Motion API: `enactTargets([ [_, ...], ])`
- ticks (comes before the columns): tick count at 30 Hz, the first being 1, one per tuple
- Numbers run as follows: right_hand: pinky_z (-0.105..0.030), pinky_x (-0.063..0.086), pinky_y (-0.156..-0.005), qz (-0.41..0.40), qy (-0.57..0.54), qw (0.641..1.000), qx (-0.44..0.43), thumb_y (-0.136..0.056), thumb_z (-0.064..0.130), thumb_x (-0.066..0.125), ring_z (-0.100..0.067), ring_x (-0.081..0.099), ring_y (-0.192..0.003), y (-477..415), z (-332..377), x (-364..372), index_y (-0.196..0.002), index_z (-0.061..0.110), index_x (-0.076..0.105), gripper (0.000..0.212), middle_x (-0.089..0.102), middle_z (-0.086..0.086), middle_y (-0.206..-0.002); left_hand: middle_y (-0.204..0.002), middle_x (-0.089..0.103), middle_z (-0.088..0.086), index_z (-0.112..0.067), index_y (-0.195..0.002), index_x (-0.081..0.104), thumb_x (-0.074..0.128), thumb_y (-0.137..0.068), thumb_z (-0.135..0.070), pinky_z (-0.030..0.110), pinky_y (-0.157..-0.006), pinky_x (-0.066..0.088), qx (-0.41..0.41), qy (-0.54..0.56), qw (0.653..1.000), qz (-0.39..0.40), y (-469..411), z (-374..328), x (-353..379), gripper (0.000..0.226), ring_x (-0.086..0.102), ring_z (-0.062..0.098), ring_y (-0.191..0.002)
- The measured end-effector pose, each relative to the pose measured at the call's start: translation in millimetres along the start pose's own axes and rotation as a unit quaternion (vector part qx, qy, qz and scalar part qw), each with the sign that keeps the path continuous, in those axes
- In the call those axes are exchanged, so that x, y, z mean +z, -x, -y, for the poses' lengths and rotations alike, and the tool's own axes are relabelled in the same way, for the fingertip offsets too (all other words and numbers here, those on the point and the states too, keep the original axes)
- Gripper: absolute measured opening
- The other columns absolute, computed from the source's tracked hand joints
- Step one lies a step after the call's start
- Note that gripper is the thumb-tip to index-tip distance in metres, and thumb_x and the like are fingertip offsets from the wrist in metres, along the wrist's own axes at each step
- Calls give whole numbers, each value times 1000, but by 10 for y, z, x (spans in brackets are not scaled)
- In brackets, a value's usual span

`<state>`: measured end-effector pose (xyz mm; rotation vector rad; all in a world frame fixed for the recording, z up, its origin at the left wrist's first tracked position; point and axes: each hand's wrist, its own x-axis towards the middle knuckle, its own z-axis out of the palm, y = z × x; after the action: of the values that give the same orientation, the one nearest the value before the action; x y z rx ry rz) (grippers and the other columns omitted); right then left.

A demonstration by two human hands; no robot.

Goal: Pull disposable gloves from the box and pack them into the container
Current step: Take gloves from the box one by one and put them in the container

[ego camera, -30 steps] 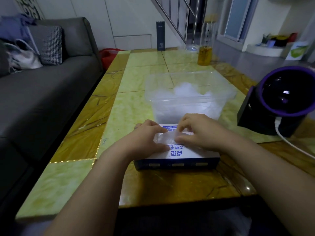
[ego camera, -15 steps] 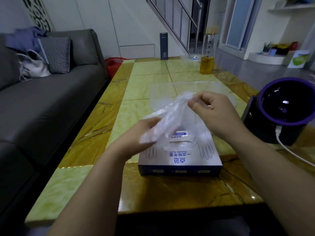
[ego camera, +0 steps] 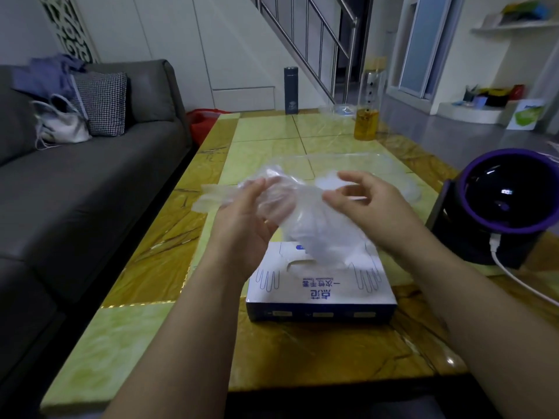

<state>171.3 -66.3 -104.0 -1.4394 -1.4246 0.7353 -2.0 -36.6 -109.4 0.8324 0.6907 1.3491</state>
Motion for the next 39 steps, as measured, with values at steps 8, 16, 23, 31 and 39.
enactTargets([
  [8,-36,59,-75,-5,-268,955,125,-75,46,69,-27,71,-85,7,85,10,-138,22,34,76,65,-16,-102,-101,59,11,-7,-85,61,51,-95,-8,34,-80,57,100,117,987,-45,-55,-125,116,15,65,20,-85],
  [16,-41,56,-86,13,-382,919,93,-66,38,69,-24,68,-93,-228,218,124,-150,34,11,102,67,-14,-108,-111,55,13,-7,-87,60,50,-94,-8,33,-80,57,104,202,973,-44,-364,-167,366,13,64,22,-89],
  [23,-24,56,-82,23,-225,974,8,-87,-8,56,-14,63,-93,-928,343,-180,-119,13,60,39,64,-2,-115,-99,65,3,-10,-92,62,51,-95,-11,30,-76,59,52,207,975,-57,-634,76,476,11,67,22,-96],
  [31,-24,50,-83,100,139,979,107,-87,-2,62,-17,57,-102,-1302,-130,-418,-142,14,42,61,43,-5,-143,-135,47,-1,-27,-131,40,52,-93,0,28,-83,53,129,-52,975,-173,-988,23,341,49,59,10,-103],
  [39,-21,51,-73,194,392,889,135,-85,9,67,-16,64,-93,-1338,-273,-338,-148,18,30,74,55,-6,-126,-135,51,-12,-36,-125,55,52,-96,-22,41,-118,6,299,-663,687,4,-930,40,496,33,43,11,-129],
])
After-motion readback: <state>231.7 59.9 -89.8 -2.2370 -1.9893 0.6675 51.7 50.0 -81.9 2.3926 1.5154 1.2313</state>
